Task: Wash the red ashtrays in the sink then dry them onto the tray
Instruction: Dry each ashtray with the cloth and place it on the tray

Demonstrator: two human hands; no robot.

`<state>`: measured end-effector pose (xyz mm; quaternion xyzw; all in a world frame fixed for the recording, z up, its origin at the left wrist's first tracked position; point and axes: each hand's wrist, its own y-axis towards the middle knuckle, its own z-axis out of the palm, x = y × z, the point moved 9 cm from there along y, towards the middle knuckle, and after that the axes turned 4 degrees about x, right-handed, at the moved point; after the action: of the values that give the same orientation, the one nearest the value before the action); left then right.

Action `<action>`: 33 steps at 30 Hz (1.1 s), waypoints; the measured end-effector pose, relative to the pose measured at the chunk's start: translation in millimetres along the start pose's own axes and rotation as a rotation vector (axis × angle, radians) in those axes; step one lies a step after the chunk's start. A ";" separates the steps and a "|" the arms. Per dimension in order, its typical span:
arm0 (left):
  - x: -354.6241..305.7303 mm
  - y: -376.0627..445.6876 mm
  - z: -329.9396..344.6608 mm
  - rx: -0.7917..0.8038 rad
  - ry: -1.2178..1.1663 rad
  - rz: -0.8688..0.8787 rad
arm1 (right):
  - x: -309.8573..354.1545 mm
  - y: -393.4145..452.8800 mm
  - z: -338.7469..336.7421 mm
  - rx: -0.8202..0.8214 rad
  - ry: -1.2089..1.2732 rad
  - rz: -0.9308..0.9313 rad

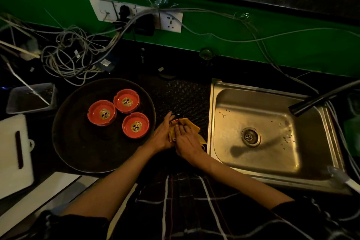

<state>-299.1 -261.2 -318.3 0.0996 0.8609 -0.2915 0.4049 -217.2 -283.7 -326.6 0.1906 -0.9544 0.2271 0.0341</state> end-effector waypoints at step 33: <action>0.6 -7.3 9.1 -0.120 0.087 -0.070 | -8.2 -23.5 1.3 0.039 0.016 0.028</action>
<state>-296.6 -272.5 -320.2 0.0574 0.8965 -0.2491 0.3619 -200.6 -300.8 -319.1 0.1761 -0.9521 0.2477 0.0346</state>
